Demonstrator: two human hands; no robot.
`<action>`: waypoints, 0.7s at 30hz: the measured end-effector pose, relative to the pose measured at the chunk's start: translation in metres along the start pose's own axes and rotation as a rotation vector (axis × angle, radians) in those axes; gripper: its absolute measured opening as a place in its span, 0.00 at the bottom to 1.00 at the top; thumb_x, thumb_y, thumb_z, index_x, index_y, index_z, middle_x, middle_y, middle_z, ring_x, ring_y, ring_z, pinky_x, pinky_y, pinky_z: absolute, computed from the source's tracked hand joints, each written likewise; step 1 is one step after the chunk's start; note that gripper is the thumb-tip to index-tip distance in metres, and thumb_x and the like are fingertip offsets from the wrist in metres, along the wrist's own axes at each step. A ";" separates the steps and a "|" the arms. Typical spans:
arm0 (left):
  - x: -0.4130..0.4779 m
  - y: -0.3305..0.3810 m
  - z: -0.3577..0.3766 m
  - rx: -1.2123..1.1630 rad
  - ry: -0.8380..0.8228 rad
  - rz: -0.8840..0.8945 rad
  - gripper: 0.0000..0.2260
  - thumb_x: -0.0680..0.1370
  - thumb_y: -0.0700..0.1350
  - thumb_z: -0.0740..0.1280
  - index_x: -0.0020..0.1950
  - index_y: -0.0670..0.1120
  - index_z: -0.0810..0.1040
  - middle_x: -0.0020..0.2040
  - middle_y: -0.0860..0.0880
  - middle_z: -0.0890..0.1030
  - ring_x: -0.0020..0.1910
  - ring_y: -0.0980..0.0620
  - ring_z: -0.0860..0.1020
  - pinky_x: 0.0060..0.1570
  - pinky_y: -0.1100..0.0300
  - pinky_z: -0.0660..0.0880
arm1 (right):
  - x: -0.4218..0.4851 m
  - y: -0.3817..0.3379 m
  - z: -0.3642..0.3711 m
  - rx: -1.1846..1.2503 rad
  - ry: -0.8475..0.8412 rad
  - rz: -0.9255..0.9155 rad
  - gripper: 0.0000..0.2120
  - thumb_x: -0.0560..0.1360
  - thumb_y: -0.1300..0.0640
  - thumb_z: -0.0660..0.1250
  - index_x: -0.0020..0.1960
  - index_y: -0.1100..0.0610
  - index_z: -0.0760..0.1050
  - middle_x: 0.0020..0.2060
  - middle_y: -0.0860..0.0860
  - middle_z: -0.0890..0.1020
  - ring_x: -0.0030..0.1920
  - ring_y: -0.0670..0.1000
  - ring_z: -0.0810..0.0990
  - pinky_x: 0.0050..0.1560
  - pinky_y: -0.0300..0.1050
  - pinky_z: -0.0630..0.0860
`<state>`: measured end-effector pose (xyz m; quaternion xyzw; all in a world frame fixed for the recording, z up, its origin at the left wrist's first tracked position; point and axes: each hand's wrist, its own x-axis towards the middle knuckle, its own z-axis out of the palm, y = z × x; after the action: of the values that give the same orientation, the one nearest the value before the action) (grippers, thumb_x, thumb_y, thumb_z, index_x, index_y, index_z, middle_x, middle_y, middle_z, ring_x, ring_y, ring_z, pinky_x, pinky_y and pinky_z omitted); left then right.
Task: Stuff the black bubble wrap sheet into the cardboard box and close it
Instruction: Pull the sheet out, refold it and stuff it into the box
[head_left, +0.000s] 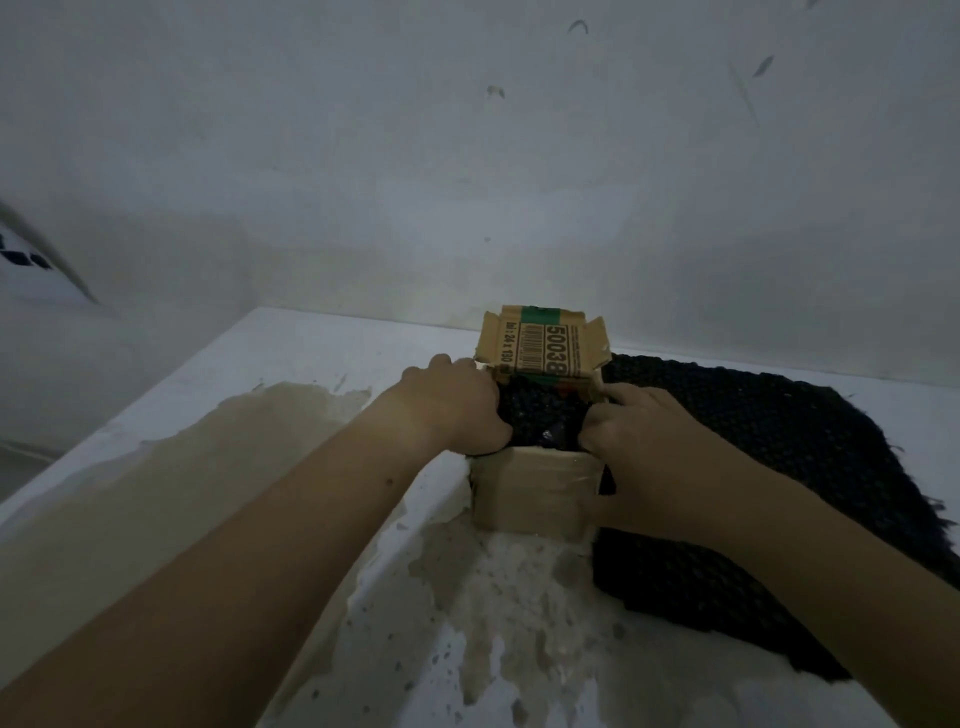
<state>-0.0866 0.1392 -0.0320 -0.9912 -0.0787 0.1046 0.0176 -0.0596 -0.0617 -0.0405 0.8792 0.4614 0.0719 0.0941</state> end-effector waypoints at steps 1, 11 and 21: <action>0.002 0.001 0.001 -0.040 -0.055 -0.012 0.18 0.79 0.59 0.58 0.55 0.46 0.76 0.60 0.44 0.72 0.58 0.43 0.68 0.53 0.51 0.68 | 0.001 0.002 -0.001 0.018 0.034 0.007 0.16 0.71 0.38 0.64 0.48 0.50 0.74 0.50 0.48 0.76 0.59 0.54 0.71 0.60 0.49 0.67; 0.002 0.005 0.002 -0.252 -0.133 0.000 0.14 0.77 0.56 0.62 0.37 0.48 0.72 0.43 0.47 0.75 0.41 0.49 0.74 0.36 0.58 0.68 | 0.023 0.010 -0.002 0.069 -0.236 0.072 0.25 0.64 0.30 0.66 0.46 0.48 0.63 0.59 0.55 0.72 0.69 0.58 0.60 0.70 0.57 0.53; -0.040 -0.017 -0.004 -0.333 0.136 0.178 0.13 0.78 0.51 0.65 0.58 0.46 0.80 0.58 0.46 0.77 0.53 0.46 0.78 0.53 0.49 0.77 | 0.048 0.009 -0.028 0.450 -0.085 0.172 0.18 0.79 0.57 0.56 0.66 0.51 0.73 0.60 0.54 0.77 0.56 0.55 0.74 0.51 0.45 0.70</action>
<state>-0.1271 0.1493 -0.0186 -0.9883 -0.0056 0.0243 -0.1507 -0.0317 -0.0244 -0.0098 0.9163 0.3849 -0.0621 -0.0913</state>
